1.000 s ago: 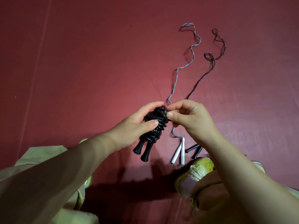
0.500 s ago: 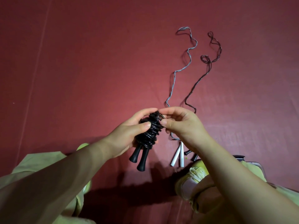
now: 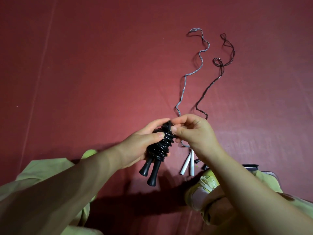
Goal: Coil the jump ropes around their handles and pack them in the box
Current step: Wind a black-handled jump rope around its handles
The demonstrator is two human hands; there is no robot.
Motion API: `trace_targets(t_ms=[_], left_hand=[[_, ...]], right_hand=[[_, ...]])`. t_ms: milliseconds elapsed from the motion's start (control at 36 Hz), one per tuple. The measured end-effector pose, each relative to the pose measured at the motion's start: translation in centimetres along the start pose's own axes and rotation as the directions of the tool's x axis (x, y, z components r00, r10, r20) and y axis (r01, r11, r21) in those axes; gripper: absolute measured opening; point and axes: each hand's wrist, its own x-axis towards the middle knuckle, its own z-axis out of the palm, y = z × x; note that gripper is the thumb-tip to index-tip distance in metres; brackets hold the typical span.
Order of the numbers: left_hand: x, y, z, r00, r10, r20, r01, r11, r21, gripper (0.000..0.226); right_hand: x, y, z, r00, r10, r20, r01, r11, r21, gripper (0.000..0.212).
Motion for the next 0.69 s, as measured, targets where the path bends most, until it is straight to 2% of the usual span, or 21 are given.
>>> trace_targets(t_ms=[167, 250, 306, 333, 472, 611, 694], left_hand=[[-0.2, 0.0, 0.6, 1.000, -0.012, 0.028, 0.013, 1.000, -0.025, 0.044], [-0.1, 0.3, 0.6, 0.999, 0.013, 0.034, -0.011, 0.996, -0.085, 0.045], [0.0, 0.7, 0.5, 0.999, 0.038, 0.021, -0.035, 0.990, -0.139, 0.042], [0.1, 0.8, 0.4, 0.999, 0.048, 0.016, -0.044, 0.986, -0.161, 0.039], [0.1, 1.2, 0.3, 0.998, 0.058, -0.012, -0.059, 0.977, -0.204, 0.035], [-0.1, 1.0, 0.7, 0.993, 0.078, -0.090, -0.087, 0.991, -0.098, 0.031], [-0.1, 0.6, 0.9, 0.995, 0.036, -0.095, -0.039, 0.999, -0.026, 0.032]], right_hand=[[0.1, 0.1, 0.1, 0.994, -0.097, -0.055, 0.096, 0.995, -0.023, 0.020], [0.0, -0.2, -0.1, 0.998, -0.070, 0.000, 0.070, 0.987, 0.144, 0.013], [0.2, -0.4, -0.4, 0.998, -0.018, 0.052, 0.002, 0.956, 0.292, 0.016], [0.4, -0.4, -0.6, 0.998, -0.007, 0.059, -0.011, 0.953, 0.303, 0.017], [0.4, -0.2, -1.0, 0.994, -0.086, 0.062, 0.086, 0.996, 0.006, 0.009], [0.2, -0.3, -0.4, 0.987, -0.152, 0.055, 0.154, 0.987, -0.053, 0.000], [0.2, 0.1, -0.1, 0.989, -0.148, 0.028, 0.149, 0.988, -0.029, 0.013]])
